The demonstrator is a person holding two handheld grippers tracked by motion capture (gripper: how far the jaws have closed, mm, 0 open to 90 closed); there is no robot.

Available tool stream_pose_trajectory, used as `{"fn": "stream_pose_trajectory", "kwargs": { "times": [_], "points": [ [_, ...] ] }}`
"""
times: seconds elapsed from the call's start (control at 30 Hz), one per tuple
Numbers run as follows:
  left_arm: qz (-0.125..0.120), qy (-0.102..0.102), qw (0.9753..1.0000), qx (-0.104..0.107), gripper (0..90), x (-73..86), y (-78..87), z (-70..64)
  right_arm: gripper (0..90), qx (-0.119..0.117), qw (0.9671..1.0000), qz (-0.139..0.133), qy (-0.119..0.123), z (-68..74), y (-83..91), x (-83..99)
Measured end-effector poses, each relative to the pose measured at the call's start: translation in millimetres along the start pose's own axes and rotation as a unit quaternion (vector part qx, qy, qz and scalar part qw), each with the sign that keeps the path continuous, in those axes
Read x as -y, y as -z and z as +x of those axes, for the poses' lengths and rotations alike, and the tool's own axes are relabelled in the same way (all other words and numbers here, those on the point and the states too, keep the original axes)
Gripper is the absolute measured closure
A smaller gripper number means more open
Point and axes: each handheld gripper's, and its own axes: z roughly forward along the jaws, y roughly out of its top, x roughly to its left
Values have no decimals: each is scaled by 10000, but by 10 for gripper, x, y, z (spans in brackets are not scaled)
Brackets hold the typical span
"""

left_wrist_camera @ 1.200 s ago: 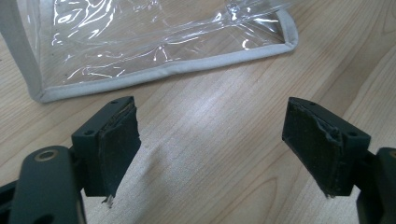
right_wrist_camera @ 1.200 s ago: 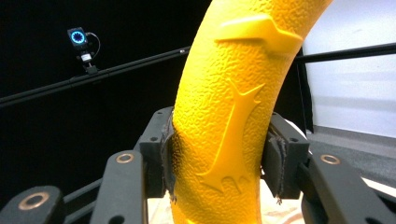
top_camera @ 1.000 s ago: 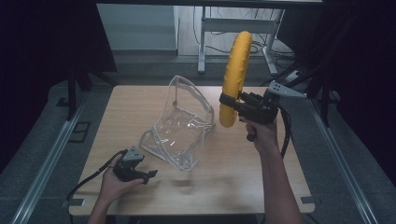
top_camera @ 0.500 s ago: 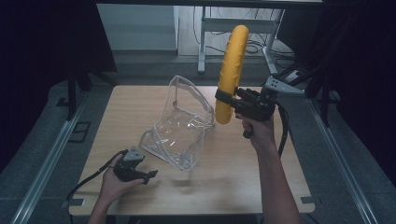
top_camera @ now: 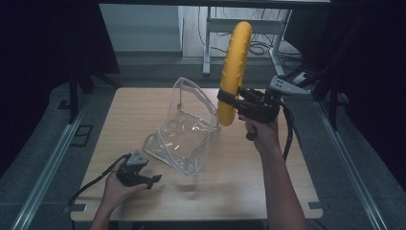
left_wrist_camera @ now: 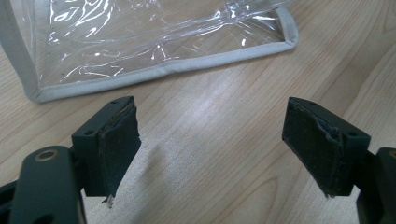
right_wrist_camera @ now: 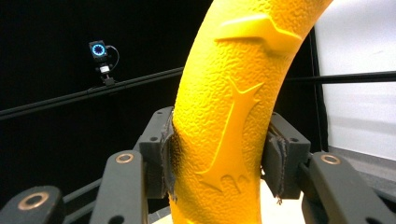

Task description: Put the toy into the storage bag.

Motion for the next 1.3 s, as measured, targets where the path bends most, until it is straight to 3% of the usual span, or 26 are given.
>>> {"fn": "stream_pose_trajectory", "kwargs": {
  "times": [0.67, 1.3],
  "points": [
    [8, -10, 10000, 1, 187, 0, 12, 4, 508, -329, 9992, -155, 177, 216, -152, -143],
    [-11, -4, 10000, 2, 187, 2, 21, 8, 507, -824, 9965, 116, -44, 307, -557, 77]
  ]
}}
